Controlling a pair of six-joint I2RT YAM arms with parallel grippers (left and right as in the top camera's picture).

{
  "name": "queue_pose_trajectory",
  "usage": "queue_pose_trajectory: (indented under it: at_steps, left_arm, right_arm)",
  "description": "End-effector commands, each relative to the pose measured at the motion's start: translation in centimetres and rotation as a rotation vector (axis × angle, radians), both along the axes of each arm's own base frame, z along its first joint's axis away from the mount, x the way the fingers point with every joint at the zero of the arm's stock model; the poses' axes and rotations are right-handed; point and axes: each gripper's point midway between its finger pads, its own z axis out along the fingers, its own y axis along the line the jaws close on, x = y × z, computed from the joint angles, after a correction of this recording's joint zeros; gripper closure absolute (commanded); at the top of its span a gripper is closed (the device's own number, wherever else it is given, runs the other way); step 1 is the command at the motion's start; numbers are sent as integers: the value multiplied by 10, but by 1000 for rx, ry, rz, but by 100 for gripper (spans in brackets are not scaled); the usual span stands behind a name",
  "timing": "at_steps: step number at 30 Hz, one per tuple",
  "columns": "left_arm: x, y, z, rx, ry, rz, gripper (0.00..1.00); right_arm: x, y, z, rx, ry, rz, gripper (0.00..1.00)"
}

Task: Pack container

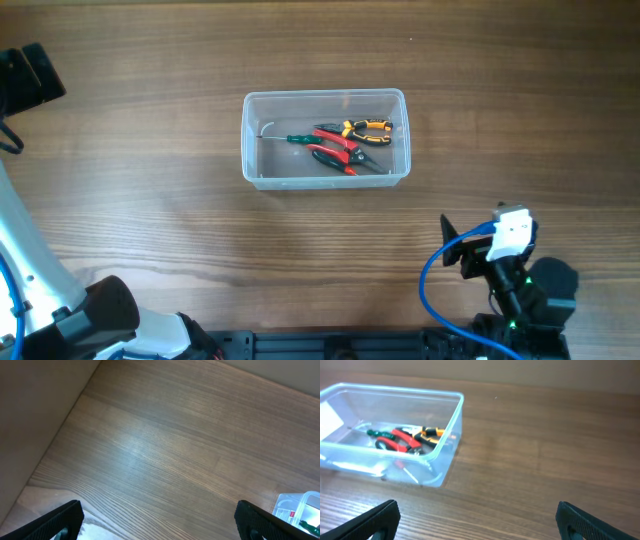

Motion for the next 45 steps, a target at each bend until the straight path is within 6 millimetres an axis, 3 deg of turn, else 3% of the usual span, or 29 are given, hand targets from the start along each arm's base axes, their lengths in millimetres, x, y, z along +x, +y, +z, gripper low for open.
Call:
queue_pose_trajectory:
  at_steps: [1,4,21,23,26,29,31,33,35,37,38,40,43,45]
  left_arm:
    - [0,1,0,-11,-7,8,0]
    - [0,1,0,-10,-6,8,0]
    - [0,0,0,-10,-7,6,0]
    - [-4,-15,15,7,-44,-27,0]
    - [-25,-69,35,27,-103,-149,0]
    - [-56,-117,27,24,-112,-274,0]
    - [-58,-145,26,21,-283,-365,0]
    - [-58,-169,15,-20,-432,-461,0]
    - [-69,-185,-10,-39,-546,-533,0]
    - [-80,-193,-46,-41,-616,-573,0]
    - [-91,-201,-81,-50,-662,-611,0]
    - [-102,-208,-125,-58,-698,-645,0]
    - [-113,-214,-165,-68,-716,-671,0]
    - [-115,-214,-173,-62,-724,-671,0]
  right_arm:
    - [0,7,-23,27,26,27,0]
    - [1,6,-43,23,62,19,0]
    - [1,4,-43,18,62,10,0]
    - [1,4,-43,18,62,10,0]
    - [1,4,-43,18,62,10,0]
    - [1,4,-43,18,62,10,0]
    - [1,4,-43,18,62,10,0]
    - [1,4,-43,18,62,10,0]
    - [1,4,-43,18,62,10,0]
    - [1,4,-43,18,62,10,0]
    - [1,4,-43,18,62,10,0]
    - [1,4,-43,18,62,10,0]
    - [1,4,-43,18,62,10,0]
    - [1,4,-43,18,62,10,0]
